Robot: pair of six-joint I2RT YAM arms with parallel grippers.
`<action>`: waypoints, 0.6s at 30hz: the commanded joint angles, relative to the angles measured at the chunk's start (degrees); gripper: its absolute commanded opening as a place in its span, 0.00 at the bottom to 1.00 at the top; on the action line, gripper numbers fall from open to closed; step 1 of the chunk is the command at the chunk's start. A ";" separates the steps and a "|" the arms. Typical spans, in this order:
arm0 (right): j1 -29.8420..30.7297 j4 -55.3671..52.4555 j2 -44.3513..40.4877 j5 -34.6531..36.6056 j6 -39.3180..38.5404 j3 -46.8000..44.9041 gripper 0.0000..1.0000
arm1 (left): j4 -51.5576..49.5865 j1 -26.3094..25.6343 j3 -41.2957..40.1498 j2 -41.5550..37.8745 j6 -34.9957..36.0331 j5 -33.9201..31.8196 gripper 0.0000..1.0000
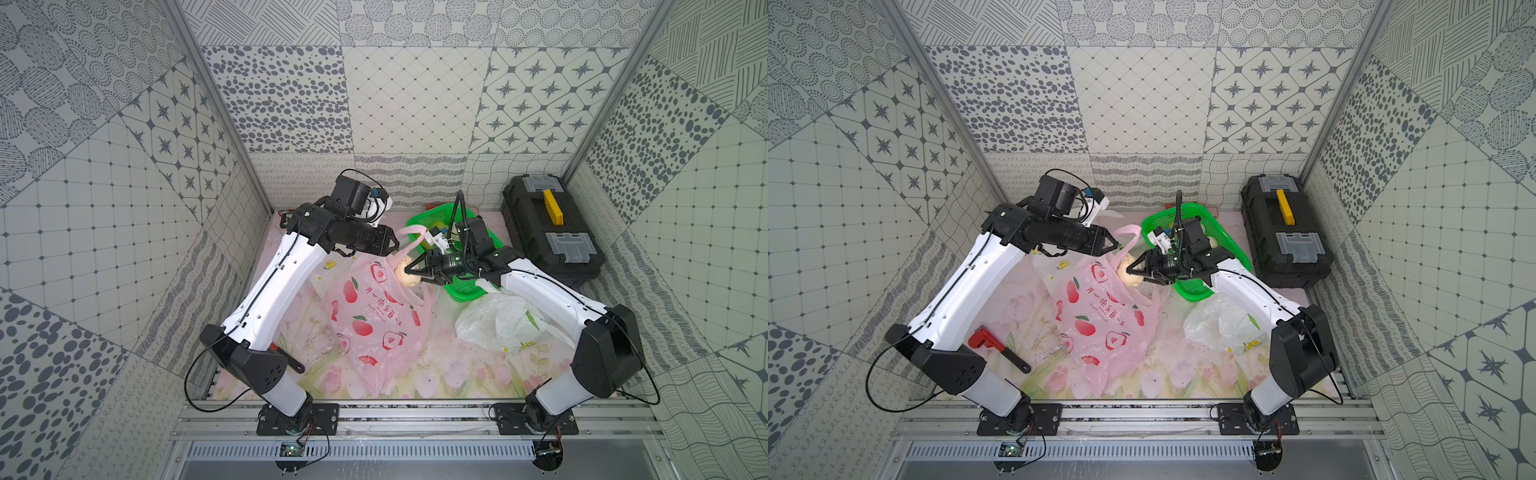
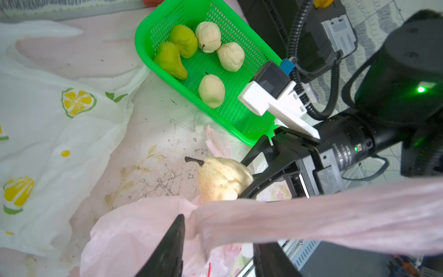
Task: Place the pears into plastic bags & tie knots
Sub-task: Place the plastic bag at the center of the board, then pick up the plastic bag at the center of the board.
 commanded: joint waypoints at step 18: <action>-4.67 -4.78 5.82 -1.57 -5.80 2.53 0.06 | 1.05 10.62 5.41 16.18 13.80 12.23 0.69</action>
